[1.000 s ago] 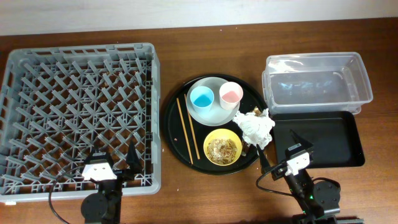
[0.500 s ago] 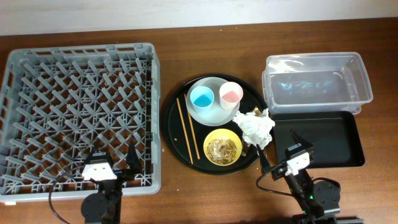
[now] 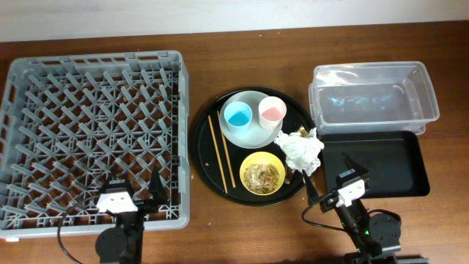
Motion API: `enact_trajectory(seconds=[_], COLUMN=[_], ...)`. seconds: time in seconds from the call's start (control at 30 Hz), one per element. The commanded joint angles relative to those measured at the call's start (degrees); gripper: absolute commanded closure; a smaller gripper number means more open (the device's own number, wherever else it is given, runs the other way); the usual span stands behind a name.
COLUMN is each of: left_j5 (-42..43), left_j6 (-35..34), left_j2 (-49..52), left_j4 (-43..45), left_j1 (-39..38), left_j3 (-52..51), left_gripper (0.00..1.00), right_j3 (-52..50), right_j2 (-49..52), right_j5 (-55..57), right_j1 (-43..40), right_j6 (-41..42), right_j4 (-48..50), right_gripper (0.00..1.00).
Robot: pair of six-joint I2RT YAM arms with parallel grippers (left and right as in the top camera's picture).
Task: Sort waste into correct bins and load items into the dishwasher rack
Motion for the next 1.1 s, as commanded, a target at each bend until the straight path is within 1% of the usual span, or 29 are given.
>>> enact_trajectory(seconds=[0.0,0.4,0.47,0.5,0.57,0.63,0.67,0.77,0.87,0.93,1.0,1.07], left_j5=[-0.55,0.22,2.78,5.60,12.76,13.64,13.66,13.64,13.64,14.78,16.85,18.88], left_j6=[-0.68,-0.72,-0.72,-0.74,-1.09,-3.32,-4.55,-4.79,-4.79,-4.76,-4.76,-4.72], left_j2=[-0.35,-0.35,-0.35,-0.35,-0.35,-0.35,-0.35,0.66,5.33,12.83,20.11,30.88], left_j4=[-0.20,-0.17,0.02,0.35,3.72,2.60,0.72,-6.19,-14.71,-22.88,-29.70,-39.47], left_j1=[-0.22,-0.22,-0.22,-0.22,-0.22,-0.22,-0.22,-0.22,-0.22,-0.22,-0.22,-0.22], left_j3=[-0.24,-0.24,-0.24,-0.20,0.44,2.91,5.29,13.62,24.79,35.52,44.04,55.78], left_gripper=[0.01,0.01,0.01,0.01,0.01,0.01,0.01,0.01,0.01,0.01,0.01,0.01], right_j3=[-0.28,-0.28,-0.28,-0.28,-0.28,-0.28,-0.28,-0.28,-0.28,-0.28,-0.28,-0.28], right_j2=[-0.33,-0.33,-0.33,-0.33,-0.33,-0.33,-0.33,-0.33,-0.33,-0.33,-0.33,-0.33], right_j5=[0.28,0.28,0.28,0.26,0.26,0.28,0.28,0.28,0.26,0.26,0.26,0.28], right_j1=[-0.22,-0.22,-0.22,-0.22,-0.22,-0.22,-0.22,-0.22,-0.22,-0.22,-0.22,-0.22], right_j6=[0.50,0.50,0.50,0.50,0.50,0.50,0.50,0.50,0.50,0.50,0.50,0.50], right_j4=[-0.26,-0.26,-0.26,-0.26,-0.26,-0.26,-0.26,-0.26,-0.26,-0.26,-0.26,-0.26], right_gripper=[0.02,0.01,0.02,0.01,0.02,0.02,0.02,0.01,0.01,0.01,0.01,0.01])
